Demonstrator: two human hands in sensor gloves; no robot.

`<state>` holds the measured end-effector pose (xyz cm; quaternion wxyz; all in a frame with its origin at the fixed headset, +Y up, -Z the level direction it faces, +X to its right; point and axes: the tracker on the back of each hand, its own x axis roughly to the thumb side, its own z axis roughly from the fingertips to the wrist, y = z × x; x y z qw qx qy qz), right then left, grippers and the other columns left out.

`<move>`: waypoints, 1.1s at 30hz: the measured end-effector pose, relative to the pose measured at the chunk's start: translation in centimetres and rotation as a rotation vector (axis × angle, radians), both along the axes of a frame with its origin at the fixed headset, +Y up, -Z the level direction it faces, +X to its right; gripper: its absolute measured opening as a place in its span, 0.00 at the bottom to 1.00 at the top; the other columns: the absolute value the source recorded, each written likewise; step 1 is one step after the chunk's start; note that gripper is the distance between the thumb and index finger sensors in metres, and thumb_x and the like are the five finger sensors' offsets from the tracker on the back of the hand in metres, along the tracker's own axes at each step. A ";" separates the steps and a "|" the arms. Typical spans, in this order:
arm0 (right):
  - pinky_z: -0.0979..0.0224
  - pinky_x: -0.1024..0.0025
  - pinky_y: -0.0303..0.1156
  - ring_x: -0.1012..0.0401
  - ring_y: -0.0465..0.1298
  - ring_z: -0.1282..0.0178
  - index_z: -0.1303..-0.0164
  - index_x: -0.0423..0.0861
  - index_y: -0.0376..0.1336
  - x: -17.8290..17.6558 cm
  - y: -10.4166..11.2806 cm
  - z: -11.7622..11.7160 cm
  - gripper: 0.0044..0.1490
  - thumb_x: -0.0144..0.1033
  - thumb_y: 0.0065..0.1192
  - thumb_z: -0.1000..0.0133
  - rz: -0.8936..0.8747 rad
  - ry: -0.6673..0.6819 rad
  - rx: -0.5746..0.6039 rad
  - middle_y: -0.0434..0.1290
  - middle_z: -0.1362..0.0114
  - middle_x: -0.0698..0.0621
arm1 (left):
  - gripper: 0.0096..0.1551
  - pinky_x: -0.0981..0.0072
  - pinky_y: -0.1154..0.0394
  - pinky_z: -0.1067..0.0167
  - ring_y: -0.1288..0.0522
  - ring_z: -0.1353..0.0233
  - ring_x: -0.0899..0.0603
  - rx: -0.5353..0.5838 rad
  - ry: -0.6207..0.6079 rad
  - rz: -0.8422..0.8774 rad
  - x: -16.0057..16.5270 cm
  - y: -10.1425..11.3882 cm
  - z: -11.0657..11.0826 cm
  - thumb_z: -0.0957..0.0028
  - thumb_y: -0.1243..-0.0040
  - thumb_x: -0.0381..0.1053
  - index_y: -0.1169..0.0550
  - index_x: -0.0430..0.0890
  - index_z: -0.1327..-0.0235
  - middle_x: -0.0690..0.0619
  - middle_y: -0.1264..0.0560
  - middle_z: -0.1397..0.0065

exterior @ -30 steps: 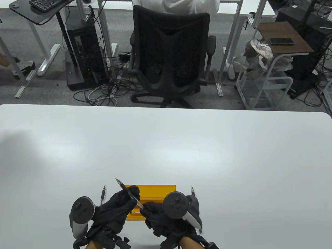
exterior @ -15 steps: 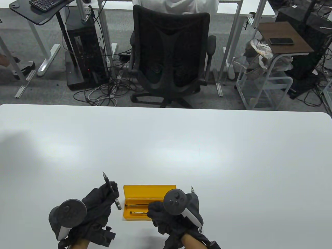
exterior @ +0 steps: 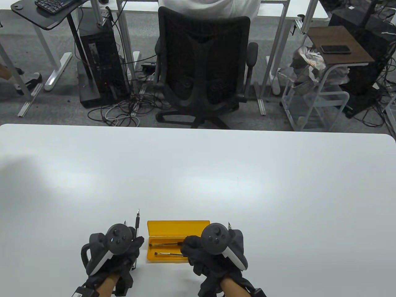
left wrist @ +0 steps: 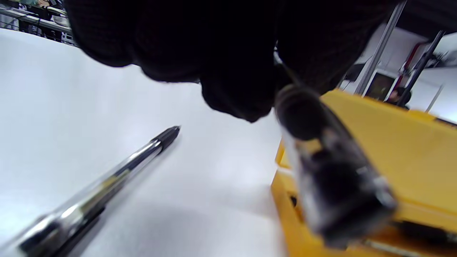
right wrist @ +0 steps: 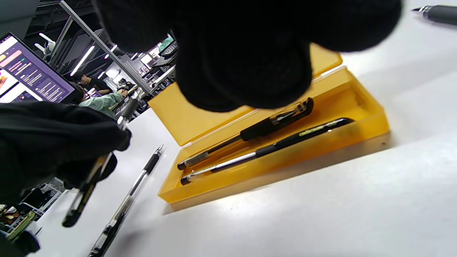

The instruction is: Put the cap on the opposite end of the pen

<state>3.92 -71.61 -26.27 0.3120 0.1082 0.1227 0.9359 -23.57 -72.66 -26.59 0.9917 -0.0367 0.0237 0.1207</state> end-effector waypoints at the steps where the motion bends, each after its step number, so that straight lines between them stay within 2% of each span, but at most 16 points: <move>1: 0.61 0.62 0.80 0.57 0.84 0.67 0.39 0.39 0.72 0.1 0.0 0.0 0.34 0.46 0.62 0.50 -0.001 -0.004 0.004 0.86 0.57 0.47 | 0.30 0.41 0.26 0.45 0.19 0.58 0.42 -0.019 -0.007 -0.026 0.2 -0.3 -0.1 0.48 0.29 0.54 0.19 0.34 0.41 0.43 0.13 0.60; 16: 0.61 0.62 0.80 0.58 0.84 0.67 0.39 0.39 0.72 0.1 -0.2 -0.3 0.35 0.47 0.62 0.50 0.004 0.006 -0.016 0.85 0.57 0.47 | 0.32 0.42 0.26 0.44 0.19 0.57 0.42 -0.153 0.019 -0.342 1.4 -3.8 -1.0 0.48 0.28 0.54 0.20 0.34 0.40 0.44 0.13 0.59; 33: 0.61 0.63 0.80 0.58 0.84 0.67 0.39 0.39 0.72 0.1 -0.2 -0.2 0.35 0.47 0.62 0.50 0.004 0.010 -0.022 0.85 0.57 0.47 | 0.35 0.40 0.27 0.43 0.19 0.55 0.41 -0.179 0.026 -0.338 1.4 -3.8 -1.0 0.48 0.29 0.57 0.21 0.34 0.38 0.43 0.14 0.57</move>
